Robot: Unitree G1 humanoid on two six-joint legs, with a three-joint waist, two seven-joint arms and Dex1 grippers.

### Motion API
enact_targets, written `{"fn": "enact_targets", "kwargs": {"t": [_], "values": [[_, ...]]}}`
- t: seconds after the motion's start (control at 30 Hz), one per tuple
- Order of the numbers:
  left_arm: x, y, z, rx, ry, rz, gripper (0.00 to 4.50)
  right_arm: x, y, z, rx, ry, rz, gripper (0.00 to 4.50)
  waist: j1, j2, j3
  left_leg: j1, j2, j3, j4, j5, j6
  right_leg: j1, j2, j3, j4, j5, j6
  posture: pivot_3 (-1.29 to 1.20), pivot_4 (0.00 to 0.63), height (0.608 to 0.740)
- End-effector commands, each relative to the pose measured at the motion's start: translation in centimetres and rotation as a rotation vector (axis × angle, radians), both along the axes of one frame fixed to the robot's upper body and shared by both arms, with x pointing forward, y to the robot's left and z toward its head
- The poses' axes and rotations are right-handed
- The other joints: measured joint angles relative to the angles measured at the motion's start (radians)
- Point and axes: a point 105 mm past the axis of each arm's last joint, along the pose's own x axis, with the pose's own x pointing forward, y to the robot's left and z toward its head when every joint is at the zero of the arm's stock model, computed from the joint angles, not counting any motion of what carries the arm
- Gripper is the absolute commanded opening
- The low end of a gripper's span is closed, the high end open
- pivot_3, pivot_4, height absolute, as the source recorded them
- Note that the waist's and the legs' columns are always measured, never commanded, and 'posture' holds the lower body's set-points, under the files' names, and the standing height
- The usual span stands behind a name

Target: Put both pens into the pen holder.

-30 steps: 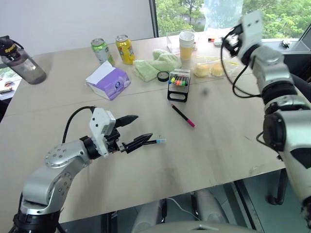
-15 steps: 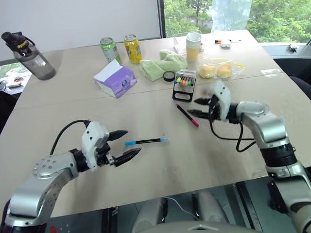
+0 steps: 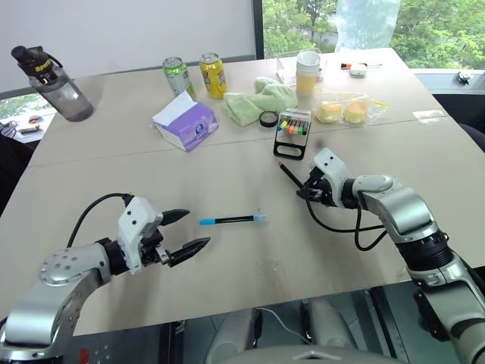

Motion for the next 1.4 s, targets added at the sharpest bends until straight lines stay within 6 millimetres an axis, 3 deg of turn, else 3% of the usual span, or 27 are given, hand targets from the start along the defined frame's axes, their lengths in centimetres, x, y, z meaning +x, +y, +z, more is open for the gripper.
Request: {"fn": "enact_targets", "kwargs": {"t": [0.03,0.33,0.57,0.7,1.2,1.4], "values": [[0.2,0.1,0.9,-0.008,-0.050,-0.001,4.50,-0.7,0.4,0.3,0.012,-0.001,0.028,0.03,0.000,0.000,0.000,0.000,0.000,0.000,0.000,0.000,0.000,0.000,0.000,0.000,0.000,0.000,0.000,0.00,0.150,0.740],[2.2,-1.3,2.0,-0.138,-0.094,0.037,4.50,-1.7,0.8,2.7,0.174,-0.055,0.095,0.03,0.001,-0.001,0.000,0.000,0.000,0.000,0.000,0.000,0.000,0.000,0.000,-0.001,0.000,0.000,0.000,0.00,0.150,0.740],[5.0,-4.9,3.6,-0.380,-0.101,0.064,4.50,-3.8,1.7,4.9,0.341,-0.067,0.163,0.03,0.002,-0.003,-0.001,-0.001,0.000,-0.003,0.004,0.000,0.000,0.001,0.000,-0.003,0.001,0.000,0.000,0.00,0.150,0.740],[6.2,-6.6,3.9,-0.380,-0.112,0.029,4.50,-4.2,1.9,5.2,0.389,-0.052,0.143,0.03,0.000,-0.003,-0.001,-0.001,-0.001,-0.003,0.006,0.000,0.000,0.002,0.000,-0.003,0.002,0.000,0.000,0.00,0.150,0.740],[7.0,-7.0,4.0,-0.352,-0.120,-0.044,4.50,-5.2,1.7,5.1,0.408,-0.041,0.116,0.03,0.002,-0.003,-0.001,-0.001,-0.001,-0.004,0.007,0.000,0.000,0.002,0.000,-0.004,0.003,0.000,0.000,0.00,0.150,0.740],[7.3,-7.5,4.5,-0.397,-0.119,-0.054,4.50,-5.6,1.9,5.1,0.352,-0.144,0.187,0.03,0.004,-0.004,-0.001,-0.002,-0.001,-0.004,0.008,0.000,0.000,0.002,0.000,-0.004,0.003,0.000,0.000,0.00,0.150,0.740]]}}
